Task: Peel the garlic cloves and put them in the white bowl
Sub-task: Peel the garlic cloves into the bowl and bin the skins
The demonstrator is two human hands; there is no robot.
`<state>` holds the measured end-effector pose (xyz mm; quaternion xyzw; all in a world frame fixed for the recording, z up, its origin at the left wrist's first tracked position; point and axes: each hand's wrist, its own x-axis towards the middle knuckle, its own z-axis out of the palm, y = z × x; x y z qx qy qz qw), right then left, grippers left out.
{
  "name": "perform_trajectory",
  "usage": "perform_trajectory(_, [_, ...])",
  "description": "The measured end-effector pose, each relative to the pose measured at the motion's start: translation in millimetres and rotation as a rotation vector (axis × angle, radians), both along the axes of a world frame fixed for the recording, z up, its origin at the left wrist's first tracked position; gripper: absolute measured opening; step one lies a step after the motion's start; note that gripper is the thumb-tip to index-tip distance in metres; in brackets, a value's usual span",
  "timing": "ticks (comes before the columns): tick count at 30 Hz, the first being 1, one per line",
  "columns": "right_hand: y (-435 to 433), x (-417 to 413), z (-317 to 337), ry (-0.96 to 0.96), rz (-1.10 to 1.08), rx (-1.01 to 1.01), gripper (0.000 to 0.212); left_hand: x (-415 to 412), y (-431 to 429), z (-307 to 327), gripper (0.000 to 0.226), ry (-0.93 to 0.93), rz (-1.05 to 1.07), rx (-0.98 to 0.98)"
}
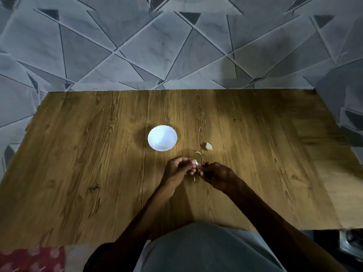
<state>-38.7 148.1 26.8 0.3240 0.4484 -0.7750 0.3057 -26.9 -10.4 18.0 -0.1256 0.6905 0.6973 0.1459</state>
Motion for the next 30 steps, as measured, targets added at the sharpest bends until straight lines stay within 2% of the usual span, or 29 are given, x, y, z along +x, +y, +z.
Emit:
perform_trajectory(4, [7,-2,4,-0.033,0.085,-0.081,0.008,0,-3,2,0.020,-0.046,-0.074,0.128])
perform_trajectory(7, [12,-3,5,-0.079,0.114,-0.161,0.015,1,-5,3,0.023,-0.061,-0.111,0.206])
perform_trajectory(11, [15,-4,7,-0.071,0.126,-0.164,0.017,2,-7,7,0.017,-0.056,-0.157,0.234])
perform_trajectory(15, [13,-4,9,-0.031,0.119,-0.103,0.012,3,-6,8,0.018,-0.042,-0.090,0.178])
perform_trajectory(18, [8,-1,12,0.042,0.065,0.024,0.010,5,-1,7,0.016,-0.034,0.005,0.128])
perform_trajectory(20, [4,3,11,0.158,0.007,0.162,0.012,6,1,8,0.013,-0.037,0.034,0.088])
perform_trajectory(23, [3,9,7,0.437,-0.042,0.405,0.024,5,2,10,0.017,-0.095,0.066,0.122])
perform_trajectory(26, [2,10,1,0.740,0.074,0.763,0.028,3,2,9,0.024,-0.136,0.085,0.139])
perform_trajectory(28, [-1,11,1,0.821,0.114,0.913,0.030,3,1,9,0.022,-0.142,0.084,0.152])
perform_trajectory(30, [-2,12,2,0.808,0.103,0.911,0.030,4,1,10,0.021,-0.143,0.089,0.169])
